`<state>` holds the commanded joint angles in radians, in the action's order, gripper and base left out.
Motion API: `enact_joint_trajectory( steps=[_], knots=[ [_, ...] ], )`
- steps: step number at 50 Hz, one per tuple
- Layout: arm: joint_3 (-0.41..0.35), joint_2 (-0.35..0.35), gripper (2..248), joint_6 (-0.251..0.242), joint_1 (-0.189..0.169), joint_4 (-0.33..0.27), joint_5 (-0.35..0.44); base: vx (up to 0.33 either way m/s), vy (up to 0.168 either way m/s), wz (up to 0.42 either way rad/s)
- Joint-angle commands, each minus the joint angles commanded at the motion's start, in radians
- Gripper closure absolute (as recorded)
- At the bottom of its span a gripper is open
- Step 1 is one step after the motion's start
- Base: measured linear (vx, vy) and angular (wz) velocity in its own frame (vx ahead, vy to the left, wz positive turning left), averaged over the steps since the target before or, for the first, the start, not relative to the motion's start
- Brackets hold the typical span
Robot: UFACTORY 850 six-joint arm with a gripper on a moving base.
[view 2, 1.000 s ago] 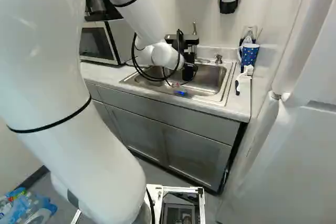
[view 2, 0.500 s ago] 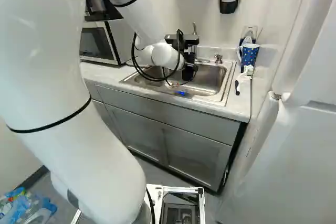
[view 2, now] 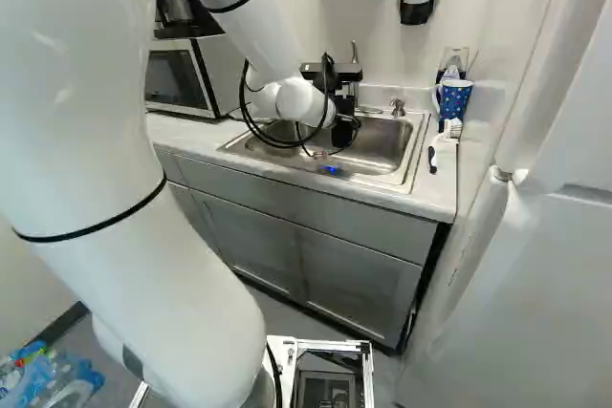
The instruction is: Rinse the cup and place it in the tray
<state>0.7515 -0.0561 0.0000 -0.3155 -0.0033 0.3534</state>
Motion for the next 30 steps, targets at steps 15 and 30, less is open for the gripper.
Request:
enact_joint_trajectory(
  steps=[15, 30],
  knots=[
    [0.000, 0.000, 125, 0.000, 0.000, 0.000, 0.000, 0.000, 0.000, 0.000],
    [0.000, 0.000, 125, 0.000, 0.000, 0.000, 0.000, 0.000, 0.000, 0.000]
  ],
)
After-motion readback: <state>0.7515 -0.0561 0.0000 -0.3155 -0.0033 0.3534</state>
